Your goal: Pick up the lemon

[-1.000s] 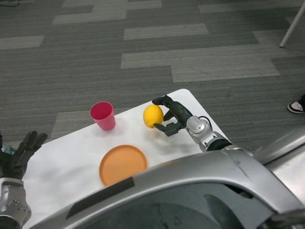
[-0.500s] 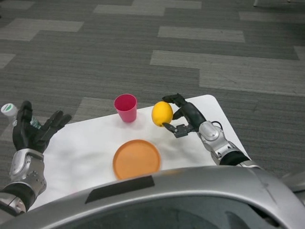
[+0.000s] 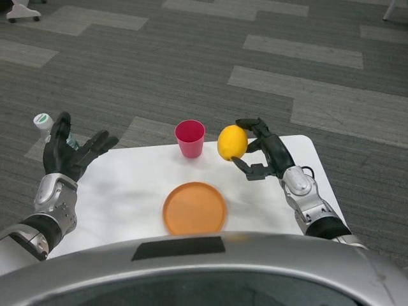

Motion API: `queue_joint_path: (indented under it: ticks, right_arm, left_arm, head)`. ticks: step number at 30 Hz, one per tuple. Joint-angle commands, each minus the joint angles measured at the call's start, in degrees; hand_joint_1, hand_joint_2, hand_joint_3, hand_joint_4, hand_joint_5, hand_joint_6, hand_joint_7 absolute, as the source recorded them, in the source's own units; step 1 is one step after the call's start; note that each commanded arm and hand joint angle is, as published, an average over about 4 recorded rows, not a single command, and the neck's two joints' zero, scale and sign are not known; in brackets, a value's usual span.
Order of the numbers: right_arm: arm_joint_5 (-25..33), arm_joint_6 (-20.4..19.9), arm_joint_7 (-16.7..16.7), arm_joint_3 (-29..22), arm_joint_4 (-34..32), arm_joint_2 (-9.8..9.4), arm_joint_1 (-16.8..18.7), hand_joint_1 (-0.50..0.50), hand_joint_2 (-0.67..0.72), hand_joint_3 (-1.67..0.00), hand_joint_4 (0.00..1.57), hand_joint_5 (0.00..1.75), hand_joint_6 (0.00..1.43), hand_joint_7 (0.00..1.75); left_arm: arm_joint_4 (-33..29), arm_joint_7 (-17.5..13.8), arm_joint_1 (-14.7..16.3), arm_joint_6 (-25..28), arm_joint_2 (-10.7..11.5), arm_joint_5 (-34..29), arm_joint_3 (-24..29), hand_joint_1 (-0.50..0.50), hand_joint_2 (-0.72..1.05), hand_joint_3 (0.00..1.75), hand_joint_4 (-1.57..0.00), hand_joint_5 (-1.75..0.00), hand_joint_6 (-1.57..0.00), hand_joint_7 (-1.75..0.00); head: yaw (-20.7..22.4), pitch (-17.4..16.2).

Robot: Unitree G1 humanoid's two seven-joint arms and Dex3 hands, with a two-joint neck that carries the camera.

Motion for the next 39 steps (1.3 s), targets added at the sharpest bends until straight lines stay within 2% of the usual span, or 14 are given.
queue_joint_path:
  ticks: [1, 39]
  right_arm:
    - [0.73, -1.20, -0.51, -0.75, -1.92, -0.32, -0.13, -0.33, -0.60, -1.27, 0.26, 1.75, 0.51, 0.84]
    - [0.82, -1.72, -1.00, -3.52, -3.51, -0.10, 0.22, -0.33, -0.60, -1.27, 0.25, 1.75, 0.51, 0.84]
  left_arm:
    - [-0.14, -0.08, -1.08, -0.19, 0.95, -0.34, -0.11, 0.50, 0.52, 0.09, -0.07, 0.00, 0.00, 0.00]
    - [-0.31, -0.08, -1.30, -0.19, 0.91, -0.25, 0.06, 0.50, 0.52, 0.09, -0.07, 0.00, 0.00, 0.00]
  head:
    - [0.73, 0.34]
    - [0.12, 2.41]
